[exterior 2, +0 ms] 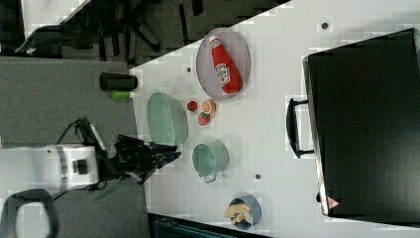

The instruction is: Flap open oven.

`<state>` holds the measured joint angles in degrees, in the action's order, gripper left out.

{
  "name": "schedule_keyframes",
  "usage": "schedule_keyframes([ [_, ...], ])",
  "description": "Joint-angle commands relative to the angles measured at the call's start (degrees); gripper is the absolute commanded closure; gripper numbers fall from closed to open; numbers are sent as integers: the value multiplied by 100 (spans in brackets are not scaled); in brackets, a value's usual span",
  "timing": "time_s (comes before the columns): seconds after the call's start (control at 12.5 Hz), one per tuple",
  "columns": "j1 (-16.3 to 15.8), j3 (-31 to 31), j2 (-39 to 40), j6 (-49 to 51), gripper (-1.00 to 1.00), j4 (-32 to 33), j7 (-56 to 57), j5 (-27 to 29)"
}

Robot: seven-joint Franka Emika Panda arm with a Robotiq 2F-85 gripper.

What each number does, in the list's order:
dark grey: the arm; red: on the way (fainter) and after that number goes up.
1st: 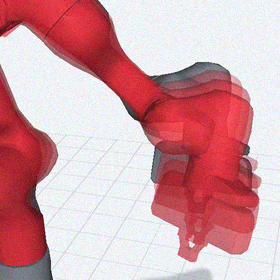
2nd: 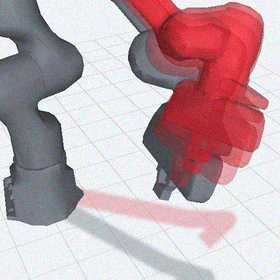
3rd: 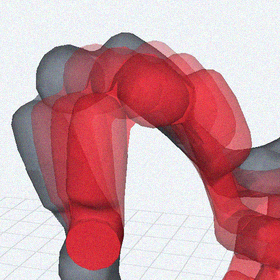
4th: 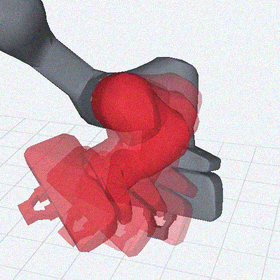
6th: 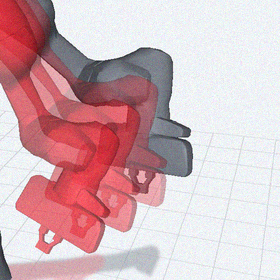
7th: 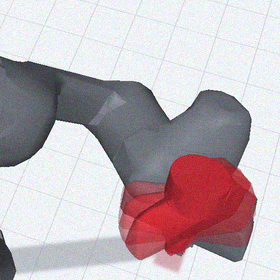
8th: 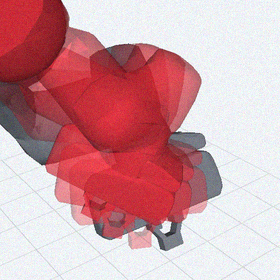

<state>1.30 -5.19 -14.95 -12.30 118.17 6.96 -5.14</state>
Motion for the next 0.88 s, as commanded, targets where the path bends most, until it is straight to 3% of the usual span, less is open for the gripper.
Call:
schedule_keyframes([
  [0.08,67,-417,-50,-553,65,479,1571,-88],
  [0.64,116,-1565,564,-1681,65,677,5094,-86],
  [0.88,134,-1877,964,-2240,65,675,5814,-86],
])
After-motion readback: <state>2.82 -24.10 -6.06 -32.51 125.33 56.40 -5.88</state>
